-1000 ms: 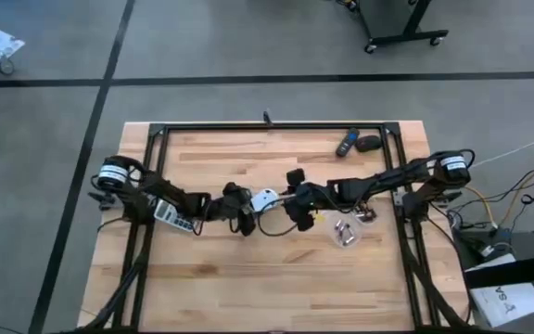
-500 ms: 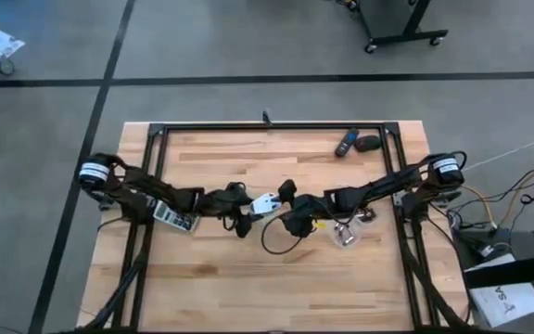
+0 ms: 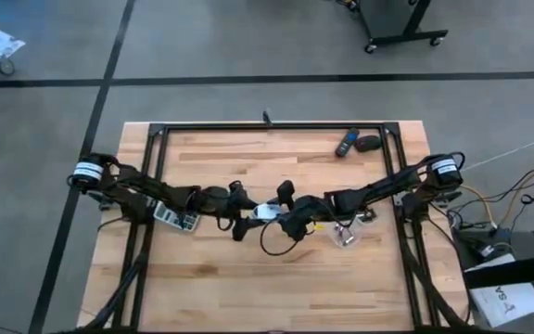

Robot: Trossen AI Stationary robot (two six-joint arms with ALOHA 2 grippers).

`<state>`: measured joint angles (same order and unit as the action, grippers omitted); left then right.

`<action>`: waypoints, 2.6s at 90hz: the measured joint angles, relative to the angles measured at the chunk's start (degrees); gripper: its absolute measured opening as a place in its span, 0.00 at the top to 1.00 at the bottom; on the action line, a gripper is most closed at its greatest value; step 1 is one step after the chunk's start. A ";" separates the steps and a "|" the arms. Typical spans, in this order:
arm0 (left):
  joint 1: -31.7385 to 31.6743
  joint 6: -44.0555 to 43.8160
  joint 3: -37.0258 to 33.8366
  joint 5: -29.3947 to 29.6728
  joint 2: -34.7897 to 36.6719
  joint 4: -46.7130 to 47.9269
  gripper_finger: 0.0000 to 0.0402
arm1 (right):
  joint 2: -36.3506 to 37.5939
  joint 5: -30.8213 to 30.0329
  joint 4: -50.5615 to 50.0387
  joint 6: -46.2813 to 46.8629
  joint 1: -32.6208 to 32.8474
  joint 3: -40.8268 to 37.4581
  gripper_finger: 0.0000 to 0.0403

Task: Insert battery
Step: Close the black/white mouse battery compartment

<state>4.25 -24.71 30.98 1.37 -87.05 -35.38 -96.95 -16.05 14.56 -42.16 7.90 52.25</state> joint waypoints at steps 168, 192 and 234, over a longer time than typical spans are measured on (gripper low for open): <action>2.18 20.03 -1.14 22.32 11.51 23.82 0.32 | -22.77 42.06 5.13 95.20 -15.34 14.45 0.46; 6.38 17.09 -2.53 27.54 11.54 23.61 0.32 | -22.75 41.68 0.44 87.51 -15.92 16.74 0.28; 12.53 8.38 -0.12 29.76 14.50 35.25 0.32 | -11.06 32.68 -18.96 53.86 -15.69 16.76 0.28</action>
<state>16.78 -16.33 30.86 31.13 -72.55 -0.13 -108.00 16.63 -4.40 11.70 -7.79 69.01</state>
